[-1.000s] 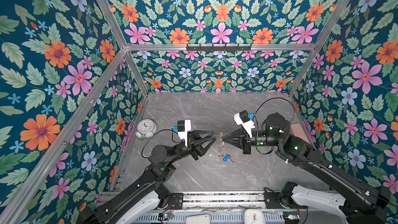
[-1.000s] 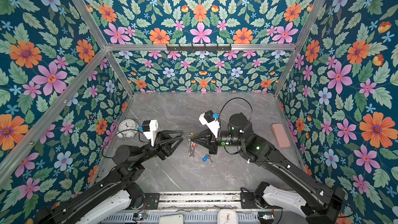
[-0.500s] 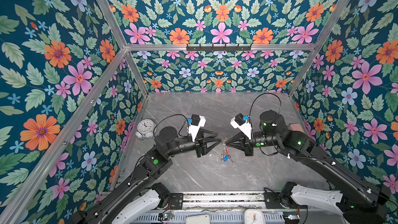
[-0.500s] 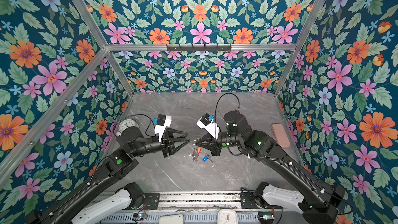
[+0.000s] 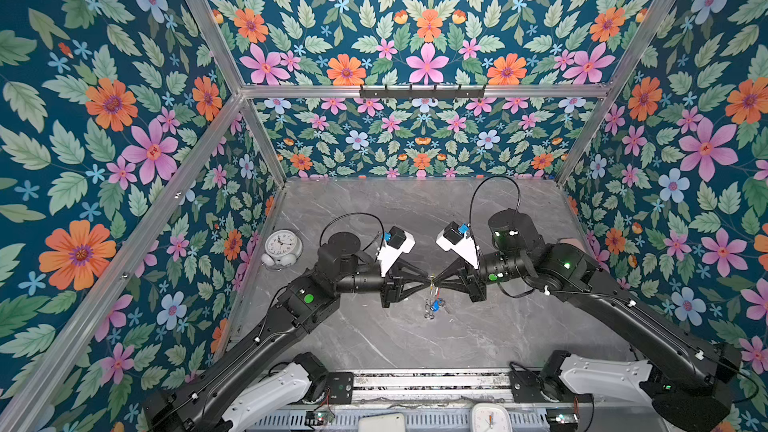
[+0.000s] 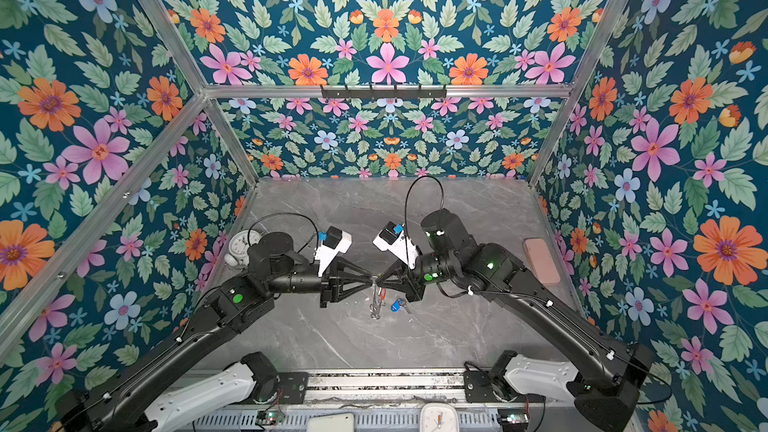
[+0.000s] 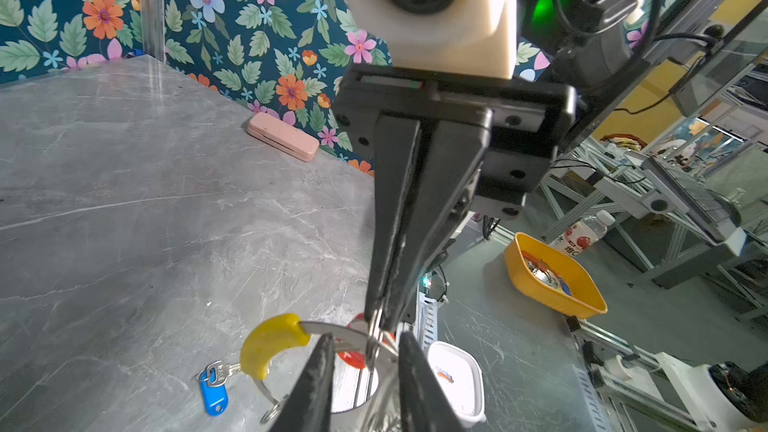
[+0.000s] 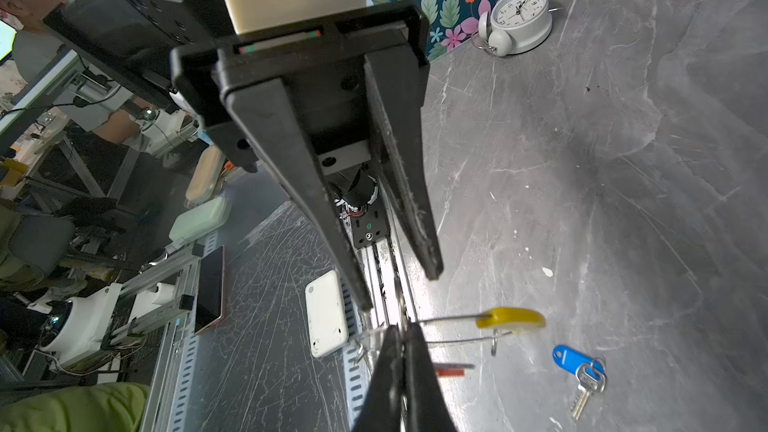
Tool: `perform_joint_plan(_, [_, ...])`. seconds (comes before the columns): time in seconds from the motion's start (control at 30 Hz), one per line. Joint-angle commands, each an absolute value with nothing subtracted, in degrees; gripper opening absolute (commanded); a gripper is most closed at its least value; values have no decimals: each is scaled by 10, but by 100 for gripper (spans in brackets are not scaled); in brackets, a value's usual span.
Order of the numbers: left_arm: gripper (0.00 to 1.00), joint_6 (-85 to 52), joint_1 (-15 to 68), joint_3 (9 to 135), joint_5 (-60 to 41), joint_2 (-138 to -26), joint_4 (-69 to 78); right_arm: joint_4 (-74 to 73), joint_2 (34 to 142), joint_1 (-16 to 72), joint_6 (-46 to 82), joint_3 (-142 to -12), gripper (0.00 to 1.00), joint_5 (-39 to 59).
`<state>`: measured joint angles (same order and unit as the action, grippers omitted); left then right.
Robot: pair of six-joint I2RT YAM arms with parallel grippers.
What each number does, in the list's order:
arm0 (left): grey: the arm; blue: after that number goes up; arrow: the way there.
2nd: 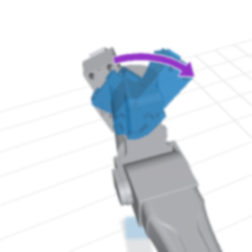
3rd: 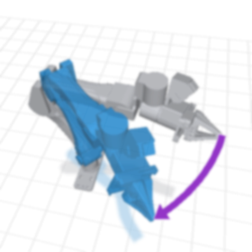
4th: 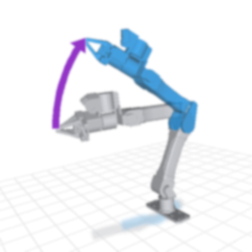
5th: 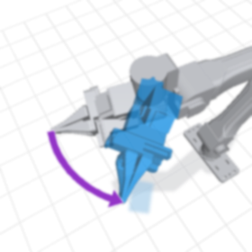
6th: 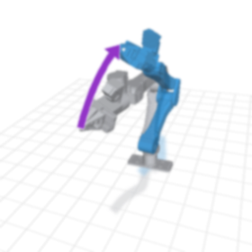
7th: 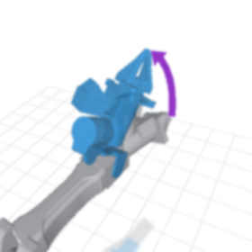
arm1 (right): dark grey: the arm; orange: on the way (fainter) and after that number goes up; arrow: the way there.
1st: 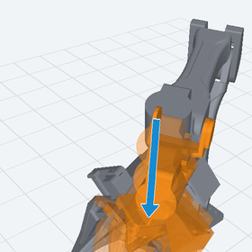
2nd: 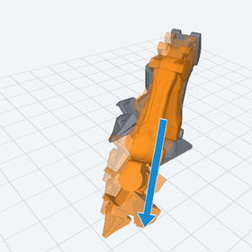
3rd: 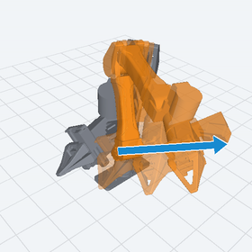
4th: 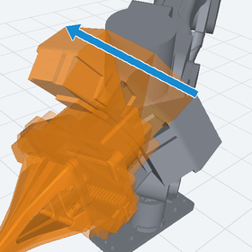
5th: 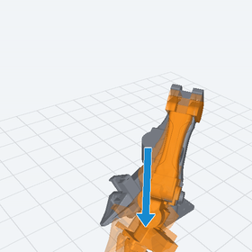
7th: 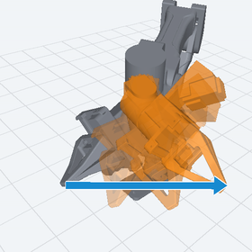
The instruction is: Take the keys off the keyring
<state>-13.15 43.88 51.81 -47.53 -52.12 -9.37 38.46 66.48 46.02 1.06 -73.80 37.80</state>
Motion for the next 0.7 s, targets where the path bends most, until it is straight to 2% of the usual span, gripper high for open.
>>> perform_joint_plan(0.0, [23, -120, 439, 526, -504, -526, -92, 385, 668, 461, 3, -742, 0, 388])
perform_joint_plan(0.17, [14, -126, 438, 527, -522, -534, -83, 383, 671, 461, 4, -745, 0, 383])
perform_joint_plan(0.4, [13, -127, 438, 526, -533, -537, -81, 375, 671, 461, 5, -746, 0, 380])
perform_joint_plan(0.6, [0, -144, 438, 519, -544, -538, -50, 367, 675, 461, 10, -745, 0, 383])
perform_joint_plan(0.67, [0, -155, 438, 512, -545, -537, -28, 358, 674, 461, 14, -744, 0, 381])
